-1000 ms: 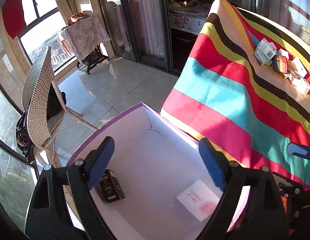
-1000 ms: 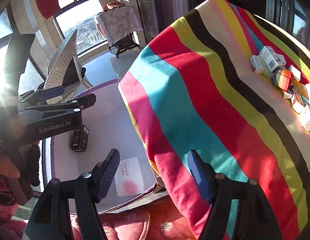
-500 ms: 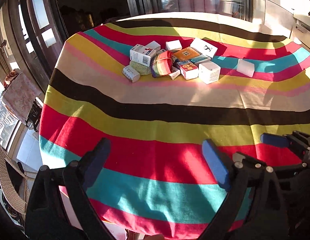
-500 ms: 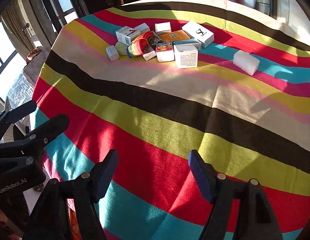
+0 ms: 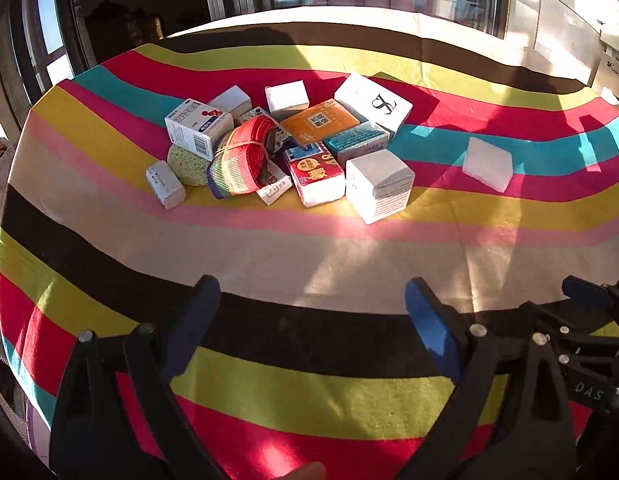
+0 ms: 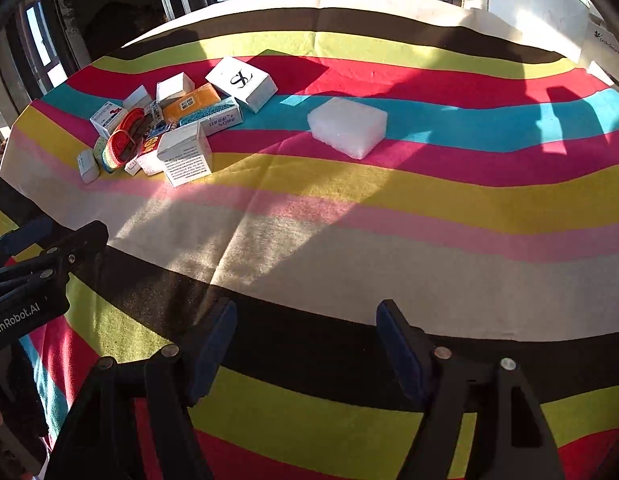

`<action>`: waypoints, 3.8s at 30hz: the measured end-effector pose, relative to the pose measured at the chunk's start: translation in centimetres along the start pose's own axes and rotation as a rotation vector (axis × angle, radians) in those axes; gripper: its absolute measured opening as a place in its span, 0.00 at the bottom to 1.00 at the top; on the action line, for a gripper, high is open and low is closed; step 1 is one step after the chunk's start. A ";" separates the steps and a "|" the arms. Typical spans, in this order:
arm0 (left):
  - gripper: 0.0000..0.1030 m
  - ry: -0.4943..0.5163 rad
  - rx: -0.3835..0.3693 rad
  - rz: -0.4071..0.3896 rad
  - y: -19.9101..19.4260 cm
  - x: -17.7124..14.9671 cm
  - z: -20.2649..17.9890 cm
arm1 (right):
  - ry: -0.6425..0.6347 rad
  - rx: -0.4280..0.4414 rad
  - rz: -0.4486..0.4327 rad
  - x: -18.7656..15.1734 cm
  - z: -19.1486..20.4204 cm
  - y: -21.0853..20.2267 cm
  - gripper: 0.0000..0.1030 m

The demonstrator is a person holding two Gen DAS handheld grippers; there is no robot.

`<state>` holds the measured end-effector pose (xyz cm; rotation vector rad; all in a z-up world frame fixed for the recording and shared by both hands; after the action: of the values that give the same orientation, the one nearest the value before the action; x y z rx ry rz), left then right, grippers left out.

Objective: Organize objects
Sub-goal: 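Return both tools to the table toward the foam block and white cube box, then grasp the white foam block with the right tool while the left tool grasps the white cube box, then lift the foam block and cube box and carry them toward the cardboard box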

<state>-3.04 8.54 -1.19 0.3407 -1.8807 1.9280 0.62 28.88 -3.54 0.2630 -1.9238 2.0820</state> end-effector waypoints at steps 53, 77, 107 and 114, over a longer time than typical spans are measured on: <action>0.92 -0.050 -0.061 0.075 4.2 4.1 -1.9 | -0.207 -0.008 -0.038 6.0 -0.7 2.4 0.48; 0.44 -0.125 -0.093 0.121 7.4 7.9 -4.6 | -0.128 -0.038 -0.079 4.6 0.8 1.6 0.50; 0.43 -0.124 -0.061 0.079 2.1 5.1 -3.0 | -0.087 -0.066 -0.083 6.1 0.9 2.6 0.49; 0.43 -0.119 -0.066 0.076 2.3 1.9 0.0 | -0.093 -0.063 -0.082 6.2 1.0 2.7 0.49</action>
<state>-5.78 8.79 -2.40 0.3766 -2.0554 1.9276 -6.14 28.29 -3.99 0.4249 -1.9929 1.9852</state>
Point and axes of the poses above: each gripper's, at about its wrist camera, not at the fingertips, and y roughly the way its jaws point, z to its left, x to its top, the point moved 6 cm from there along y, roughly the way its jaws point, and after that the axes turned 13 degrees about z, right-handed, at the moved point
